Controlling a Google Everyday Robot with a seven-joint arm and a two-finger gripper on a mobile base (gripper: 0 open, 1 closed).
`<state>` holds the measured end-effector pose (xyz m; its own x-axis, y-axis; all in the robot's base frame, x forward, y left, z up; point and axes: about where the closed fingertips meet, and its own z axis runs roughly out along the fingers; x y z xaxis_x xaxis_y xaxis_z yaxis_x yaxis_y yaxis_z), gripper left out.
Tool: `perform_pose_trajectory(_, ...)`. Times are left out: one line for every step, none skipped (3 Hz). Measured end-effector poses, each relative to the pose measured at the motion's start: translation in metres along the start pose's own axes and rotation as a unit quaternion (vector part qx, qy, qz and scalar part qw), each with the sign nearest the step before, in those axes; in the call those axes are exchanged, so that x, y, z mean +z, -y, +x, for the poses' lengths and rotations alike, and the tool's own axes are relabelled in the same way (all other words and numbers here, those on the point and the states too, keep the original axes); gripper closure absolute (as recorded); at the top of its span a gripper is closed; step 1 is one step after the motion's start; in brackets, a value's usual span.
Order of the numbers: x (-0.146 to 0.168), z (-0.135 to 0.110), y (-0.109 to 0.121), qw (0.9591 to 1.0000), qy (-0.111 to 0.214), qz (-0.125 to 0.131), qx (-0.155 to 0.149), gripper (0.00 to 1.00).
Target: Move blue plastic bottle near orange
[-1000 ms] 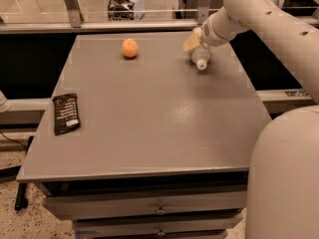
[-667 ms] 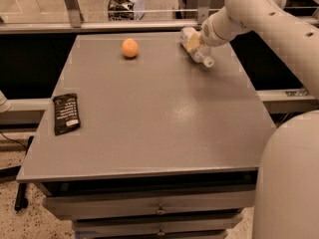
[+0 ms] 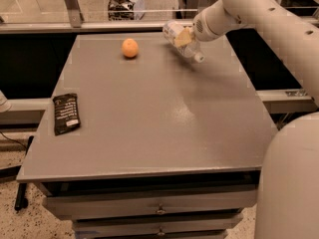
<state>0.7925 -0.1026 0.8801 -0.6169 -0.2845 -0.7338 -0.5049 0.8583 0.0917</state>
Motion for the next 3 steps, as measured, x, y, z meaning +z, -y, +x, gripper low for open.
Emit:
perform_pose_trajectory(0.014, -0.012, -0.013, 0.9996, 0.003, -0.015, -0.025, 1.0)
perform_pose_trajectory(0.027, -0.019, -0.025, 0.9988, 0.002, -0.032, -0.037, 1.0)
perform_pose_trajectory(0.038, -0.021, -0.04, 0.9975, 0.001, -0.053, -0.046, 1.0)
